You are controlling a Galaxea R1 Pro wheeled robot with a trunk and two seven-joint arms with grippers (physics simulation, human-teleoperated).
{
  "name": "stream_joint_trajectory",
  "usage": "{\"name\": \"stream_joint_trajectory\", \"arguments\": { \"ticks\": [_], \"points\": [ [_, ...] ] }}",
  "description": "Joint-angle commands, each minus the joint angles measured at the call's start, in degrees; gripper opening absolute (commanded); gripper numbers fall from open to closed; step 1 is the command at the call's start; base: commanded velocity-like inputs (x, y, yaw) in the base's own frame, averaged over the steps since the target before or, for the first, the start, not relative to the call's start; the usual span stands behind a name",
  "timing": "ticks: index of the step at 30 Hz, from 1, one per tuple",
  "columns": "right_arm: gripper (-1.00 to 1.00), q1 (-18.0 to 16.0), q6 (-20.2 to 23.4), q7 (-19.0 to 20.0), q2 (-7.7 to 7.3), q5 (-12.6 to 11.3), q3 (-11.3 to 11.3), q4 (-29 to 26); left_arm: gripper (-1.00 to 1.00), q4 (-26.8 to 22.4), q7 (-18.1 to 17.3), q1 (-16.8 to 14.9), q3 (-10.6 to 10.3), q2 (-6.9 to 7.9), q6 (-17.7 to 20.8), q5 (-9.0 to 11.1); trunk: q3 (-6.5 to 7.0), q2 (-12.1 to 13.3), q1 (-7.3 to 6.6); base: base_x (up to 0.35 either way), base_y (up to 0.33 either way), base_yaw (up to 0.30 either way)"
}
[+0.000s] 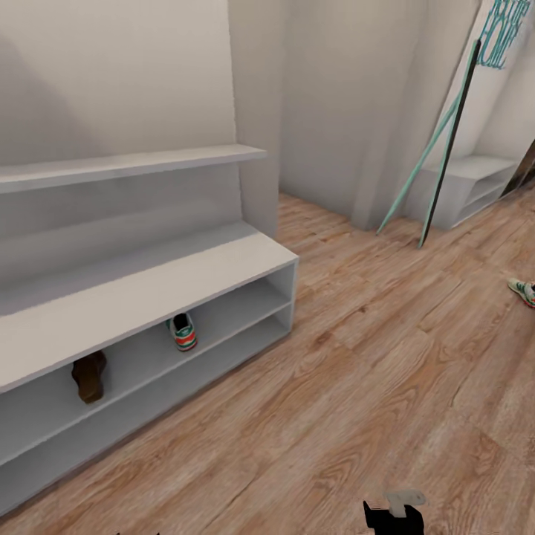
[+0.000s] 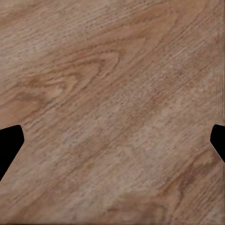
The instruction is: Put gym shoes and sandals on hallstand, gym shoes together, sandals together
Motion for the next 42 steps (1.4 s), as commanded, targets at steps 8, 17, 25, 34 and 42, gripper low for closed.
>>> {"name": "stream_joint_trajectory", "arguments": {
  "ticks": [8,17,25,34,42],
  "points": [
    [1.0,-0.05,-0.18,-0.14,0.02,0.02,-0.04,0.08,1.0,0.04,-0.55,0.0,0.16,0.04,0.03,0.61,-0.04,-0.02,-0.01,0.0,0.0,-0.268],
    [1.0,-0.05,-0.18,-0.14,0.03,0.01,-0.03,0.08,1.0,0.04,-0.55,-0.01,0.11,-0.02,0.03,0.56,-0.04,-0.02,-0.01,0.0,0.0,-0.268],
    [1.0,-0.05,-0.18,-0.14,0.06,0.01,-0.03,0.08,1.0,0.04,-0.44,-0.01,0.08,-0.03,0.03,0.54,-0.04,-0.02,-0.01,0.0,0.0,-0.268],
    [1.0,-0.05,-0.18,-0.14,0.08,0.01,-0.03,0.08,1.0,0.04,-0.38,-0.01,0.08,-0.03,0.03,0.53,-0.04,-0.02,-0.01,0.133,-0.06,-0.268],
    [1.0,-0.01,-0.18,-0.14,0.08,0.01,-0.03,0.08,1.0,0.04,-0.38,-0.01,0.08,0.0,0.03,0.53,-0.04,-0.02,-0.01,0.236,-0.155,-0.268]
  ]
}}
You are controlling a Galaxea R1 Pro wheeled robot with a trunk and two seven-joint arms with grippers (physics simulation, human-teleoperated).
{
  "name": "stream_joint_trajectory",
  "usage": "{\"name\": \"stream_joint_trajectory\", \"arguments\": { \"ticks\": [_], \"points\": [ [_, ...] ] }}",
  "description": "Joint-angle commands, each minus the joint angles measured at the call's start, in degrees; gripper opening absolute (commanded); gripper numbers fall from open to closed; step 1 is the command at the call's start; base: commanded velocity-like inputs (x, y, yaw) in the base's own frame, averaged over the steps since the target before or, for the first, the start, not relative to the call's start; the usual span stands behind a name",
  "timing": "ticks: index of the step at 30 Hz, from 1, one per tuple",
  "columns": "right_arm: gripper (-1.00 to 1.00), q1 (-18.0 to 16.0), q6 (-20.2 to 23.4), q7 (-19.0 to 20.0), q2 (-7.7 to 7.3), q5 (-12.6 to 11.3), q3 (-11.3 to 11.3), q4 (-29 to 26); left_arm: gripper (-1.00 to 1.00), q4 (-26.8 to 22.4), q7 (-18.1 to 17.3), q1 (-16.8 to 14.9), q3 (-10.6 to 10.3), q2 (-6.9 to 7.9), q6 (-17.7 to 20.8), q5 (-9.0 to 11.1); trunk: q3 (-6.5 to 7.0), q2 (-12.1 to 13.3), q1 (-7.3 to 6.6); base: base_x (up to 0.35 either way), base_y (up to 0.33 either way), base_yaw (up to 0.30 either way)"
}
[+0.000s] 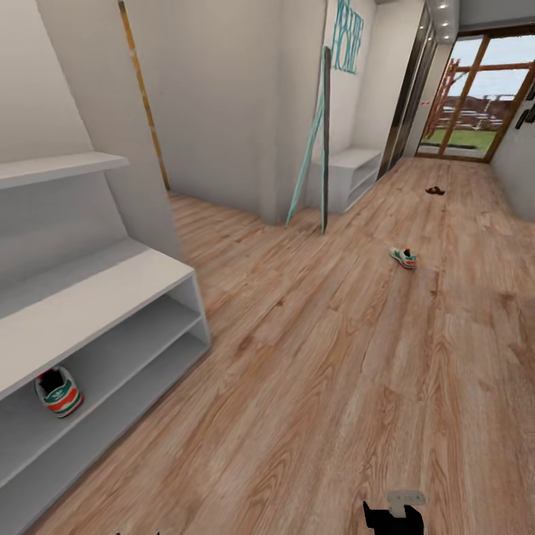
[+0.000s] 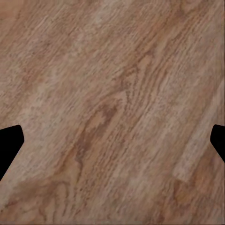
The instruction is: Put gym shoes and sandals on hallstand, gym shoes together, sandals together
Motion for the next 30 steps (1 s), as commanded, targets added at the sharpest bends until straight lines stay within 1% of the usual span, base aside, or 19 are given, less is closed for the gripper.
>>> {"name": "stream_joint_trajectory", "arguments": {
  "ticks": [1,16,30],
  "points": [
    [1.0,-0.05,-0.17,-0.13,0.01,0.09,-0.02,0.07,1.0,0.03,-0.58,-0.01,0.17,-0.01,0.03,0.6,-0.05,-0.02,0.02,0.243,-0.165,-0.268],
    [1.0,-0.05,-0.17,-0.13,0.03,0.09,-0.02,0.07,1.0,0.03,-0.44,-0.01,0.23,0.01,0.03,0.62,-0.05,-0.02,0.02,0.246,-0.166,-0.268],
    [1.0,-0.03,-0.17,-0.13,0.11,0.17,-0.02,0.07,1.0,0.03,-0.23,-0.01,0.25,0.05,0.03,0.63,-0.05,-0.02,0.02,0.301,-0.14,-0.268]
  ]
}}
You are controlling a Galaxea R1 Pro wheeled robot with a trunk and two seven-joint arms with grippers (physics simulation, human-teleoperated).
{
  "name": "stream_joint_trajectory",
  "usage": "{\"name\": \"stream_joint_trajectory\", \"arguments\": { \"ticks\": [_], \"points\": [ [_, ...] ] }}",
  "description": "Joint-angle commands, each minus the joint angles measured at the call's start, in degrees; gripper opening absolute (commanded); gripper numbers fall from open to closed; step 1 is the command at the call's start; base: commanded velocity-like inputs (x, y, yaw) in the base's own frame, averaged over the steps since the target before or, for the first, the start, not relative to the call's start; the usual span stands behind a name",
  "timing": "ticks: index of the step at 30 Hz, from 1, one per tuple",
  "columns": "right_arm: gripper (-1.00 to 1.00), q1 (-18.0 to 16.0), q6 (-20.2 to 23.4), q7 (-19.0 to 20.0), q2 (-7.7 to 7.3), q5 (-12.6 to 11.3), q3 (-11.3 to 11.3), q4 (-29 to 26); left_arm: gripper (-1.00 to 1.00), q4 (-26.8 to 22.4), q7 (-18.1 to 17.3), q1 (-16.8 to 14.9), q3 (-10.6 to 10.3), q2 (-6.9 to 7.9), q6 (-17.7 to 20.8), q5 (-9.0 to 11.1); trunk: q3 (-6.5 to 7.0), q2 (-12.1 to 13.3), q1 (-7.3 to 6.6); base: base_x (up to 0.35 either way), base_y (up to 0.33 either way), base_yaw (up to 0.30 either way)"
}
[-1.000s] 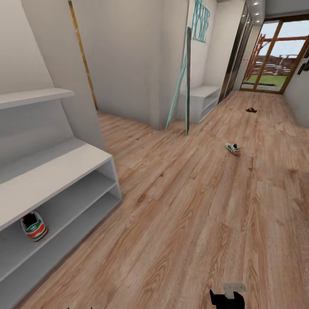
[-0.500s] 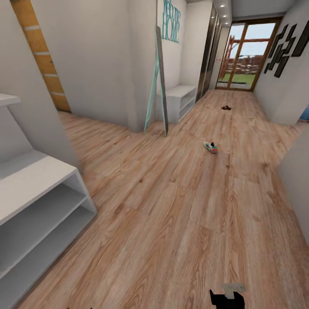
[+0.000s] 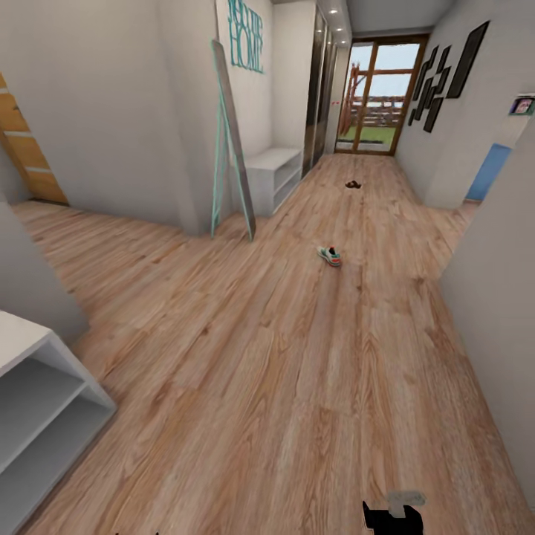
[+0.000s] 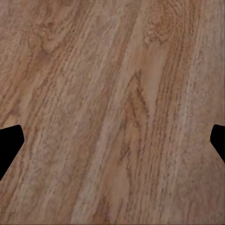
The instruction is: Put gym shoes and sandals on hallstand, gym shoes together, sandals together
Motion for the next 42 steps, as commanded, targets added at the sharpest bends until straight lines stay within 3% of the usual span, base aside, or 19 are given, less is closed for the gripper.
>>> {"name": "stream_joint_trajectory", "arguments": {
  "ticks": [1,15,42],
  "points": [
    [1.0,-0.04,-0.17,-0.13,0.03,0.1,-0.02,0.07,1.0,0.03,-0.58,-0.01,0.17,0.0,0.02,0.59,-0.05,-0.01,0.02,0.32,-0.109,-0.268],
    [1.0,-0.07,-0.16,-0.13,0.09,0.11,-0.02,0.07,1.0,0.03,-0.58,-0.01,0.17,0.0,0.02,0.64,-0.05,-0.01,0.02,0.321,-0.106,-0.212],
    [1.0,-0.06,-0.18,0.16,0.03,0.3,0.06,0.07,1.0,0.03,-0.49,-0.01,0.17,0.0,0.02,0.65,-0.05,-0.01,0.02,0.33,-0.027,-0.006]
  ]
}}
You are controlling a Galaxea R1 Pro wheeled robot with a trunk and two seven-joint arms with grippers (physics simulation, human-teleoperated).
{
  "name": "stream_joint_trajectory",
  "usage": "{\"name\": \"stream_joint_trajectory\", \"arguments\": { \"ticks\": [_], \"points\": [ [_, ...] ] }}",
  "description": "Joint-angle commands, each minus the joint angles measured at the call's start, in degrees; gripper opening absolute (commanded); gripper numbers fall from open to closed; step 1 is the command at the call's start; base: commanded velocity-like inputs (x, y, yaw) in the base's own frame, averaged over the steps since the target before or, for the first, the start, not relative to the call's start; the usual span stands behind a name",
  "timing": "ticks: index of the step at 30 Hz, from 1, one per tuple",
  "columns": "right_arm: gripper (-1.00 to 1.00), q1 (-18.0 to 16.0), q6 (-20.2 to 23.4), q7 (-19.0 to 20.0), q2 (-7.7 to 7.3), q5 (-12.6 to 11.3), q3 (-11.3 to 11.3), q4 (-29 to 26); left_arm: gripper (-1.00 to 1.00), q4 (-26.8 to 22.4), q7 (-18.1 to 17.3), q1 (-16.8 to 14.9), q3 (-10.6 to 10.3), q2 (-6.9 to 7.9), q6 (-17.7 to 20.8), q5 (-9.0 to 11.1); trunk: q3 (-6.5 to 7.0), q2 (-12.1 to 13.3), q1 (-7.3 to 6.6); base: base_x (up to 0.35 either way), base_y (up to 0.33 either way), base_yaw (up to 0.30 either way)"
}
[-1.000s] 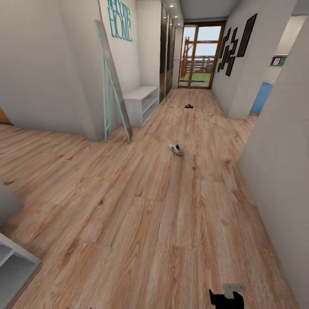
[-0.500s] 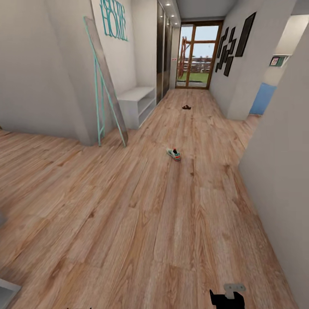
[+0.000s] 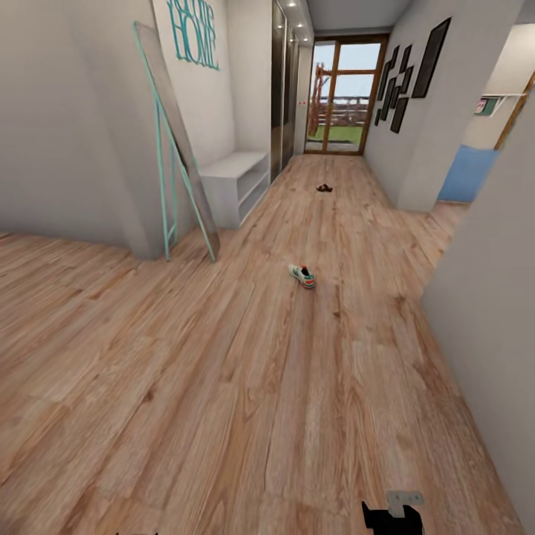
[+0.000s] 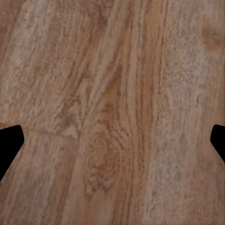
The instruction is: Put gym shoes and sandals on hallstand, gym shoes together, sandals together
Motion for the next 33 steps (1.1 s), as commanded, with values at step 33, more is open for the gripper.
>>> {"name": "stream_joint_trajectory", "arguments": {
  "ticks": [33],
  "points": [
    [1.0,-0.03,-0.17,-0.29,0.16,0.02,-0.02,-0.02,1.0,0.06,-0.58,-0.02,0.16,-0.01,0.02,0.6,-0.03,-0.01,0.03,0.334,0.0,-0.013]
  ]
}}
